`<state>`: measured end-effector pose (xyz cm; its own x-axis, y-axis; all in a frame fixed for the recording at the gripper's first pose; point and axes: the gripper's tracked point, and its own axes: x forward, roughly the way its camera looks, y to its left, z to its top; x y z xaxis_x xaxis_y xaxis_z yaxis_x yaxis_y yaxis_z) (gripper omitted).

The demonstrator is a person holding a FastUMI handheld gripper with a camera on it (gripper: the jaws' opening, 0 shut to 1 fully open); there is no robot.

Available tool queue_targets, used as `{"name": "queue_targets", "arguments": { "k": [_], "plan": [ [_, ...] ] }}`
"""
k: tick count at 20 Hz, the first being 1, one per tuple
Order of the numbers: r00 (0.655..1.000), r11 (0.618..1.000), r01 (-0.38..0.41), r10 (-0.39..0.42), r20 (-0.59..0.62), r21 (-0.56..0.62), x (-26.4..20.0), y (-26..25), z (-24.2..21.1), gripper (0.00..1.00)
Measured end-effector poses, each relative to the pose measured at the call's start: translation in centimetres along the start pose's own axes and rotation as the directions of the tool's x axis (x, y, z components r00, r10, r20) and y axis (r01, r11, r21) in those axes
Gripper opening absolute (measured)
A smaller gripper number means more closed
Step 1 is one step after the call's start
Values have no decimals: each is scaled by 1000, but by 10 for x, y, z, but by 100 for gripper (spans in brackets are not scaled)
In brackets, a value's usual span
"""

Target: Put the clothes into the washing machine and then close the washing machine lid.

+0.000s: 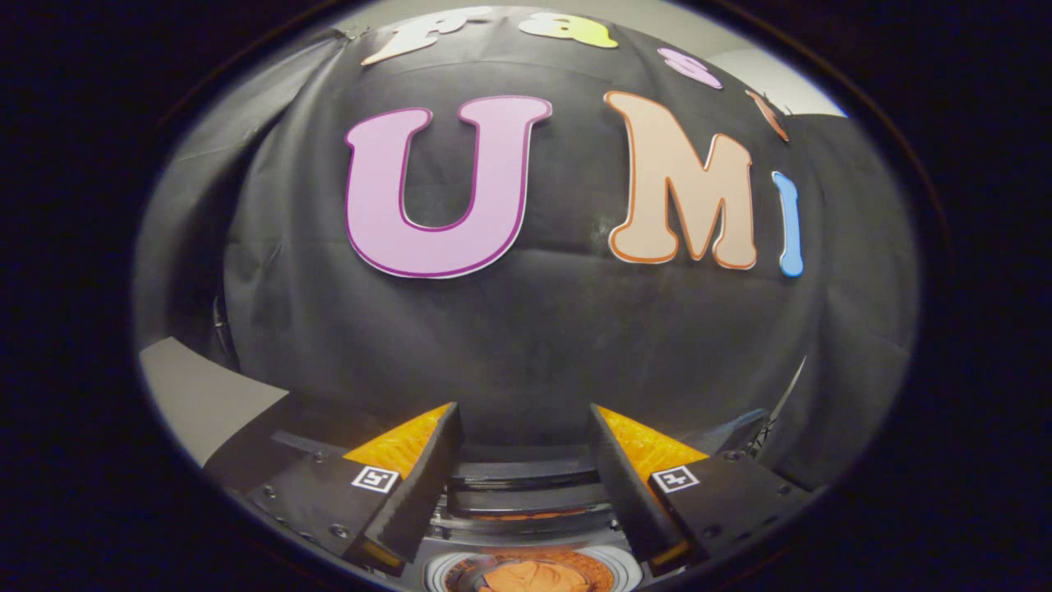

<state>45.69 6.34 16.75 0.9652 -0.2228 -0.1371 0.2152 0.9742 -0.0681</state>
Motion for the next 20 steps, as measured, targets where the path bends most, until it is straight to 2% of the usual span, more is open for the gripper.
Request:
{"name": "queue_targets", "arguments": {
  "k": [11,20],
  "plan": [
    [993,999,-43,41,-107,-9,-49,-4,-26,96],
    [989,997,-42,33,-143,-60,-75,-10,-37,98]
  ]
}}
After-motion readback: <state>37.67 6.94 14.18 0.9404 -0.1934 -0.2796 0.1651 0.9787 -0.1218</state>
